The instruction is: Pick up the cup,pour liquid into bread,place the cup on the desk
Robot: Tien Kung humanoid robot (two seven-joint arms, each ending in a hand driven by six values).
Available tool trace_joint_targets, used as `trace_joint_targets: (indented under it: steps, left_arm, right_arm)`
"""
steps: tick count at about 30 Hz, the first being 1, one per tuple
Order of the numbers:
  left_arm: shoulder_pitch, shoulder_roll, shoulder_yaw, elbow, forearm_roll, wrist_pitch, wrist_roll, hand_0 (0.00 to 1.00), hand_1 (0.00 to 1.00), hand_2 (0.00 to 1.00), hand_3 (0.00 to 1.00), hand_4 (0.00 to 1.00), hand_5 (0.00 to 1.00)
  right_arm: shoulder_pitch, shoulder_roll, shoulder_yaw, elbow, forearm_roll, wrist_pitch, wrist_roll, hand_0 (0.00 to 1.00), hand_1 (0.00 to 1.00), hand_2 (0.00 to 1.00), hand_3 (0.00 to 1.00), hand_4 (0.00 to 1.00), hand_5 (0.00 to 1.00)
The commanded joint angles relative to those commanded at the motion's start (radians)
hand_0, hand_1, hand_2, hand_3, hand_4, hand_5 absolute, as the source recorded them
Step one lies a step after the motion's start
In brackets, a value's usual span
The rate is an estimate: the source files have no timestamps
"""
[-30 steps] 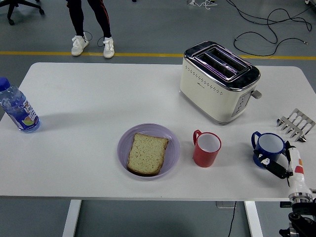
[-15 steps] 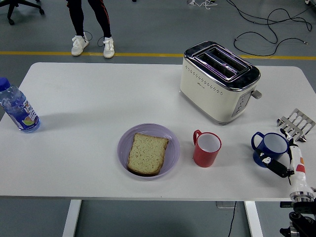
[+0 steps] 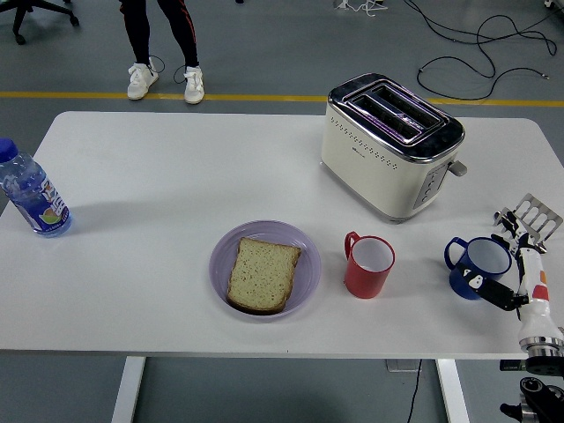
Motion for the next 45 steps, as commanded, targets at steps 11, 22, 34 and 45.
trace_joint_targets:
  steps: [11, 22, 34, 45]
  left_arm:
    - [-0.003, 0.000, 0.004, 0.000, -0.007, 0.001, 0.000, 0.656, 0.689, 0.706, 0.589, 0.301, 0.871]
    - [-0.006, 0.000, 0.006, 0.000, -0.011, 0.001, 0.001, 0.656, 0.689, 0.706, 0.589, 0.300, 0.871]
    - [-0.008, 0.000, 0.005, 0.000, -0.012, 0.002, 0.000, 0.656, 0.689, 0.706, 0.589, 0.301, 0.873]
    - [-0.008, 0.000, 0.007, 0.000, -0.015, 0.003, -0.001, 0.656, 0.689, 0.706, 0.589, 0.301, 0.872]
  right_arm:
    - [-0.028, -0.025, 0.006, 0.203, -0.021, -0.021, -0.004, 0.895, 0.802, 0.933, 0.989, 0.924, 0.034]
    - [-0.012, -0.026, 0.169, 0.426, 0.262, 0.129, -0.099, 0.725, 0.682, 0.733, 0.667, 0.735, 0.193]
    - [0.014, -0.050, 0.389, 0.408, 0.724, 0.388, -0.444, 0.692, 0.653, 0.675, 0.613, 0.676, 0.178]
    - [0.033, -0.046, 0.495, 0.244, 1.015, 0.515, -0.587, 0.687, 0.637, 0.665, 0.607, 0.655, 0.180]
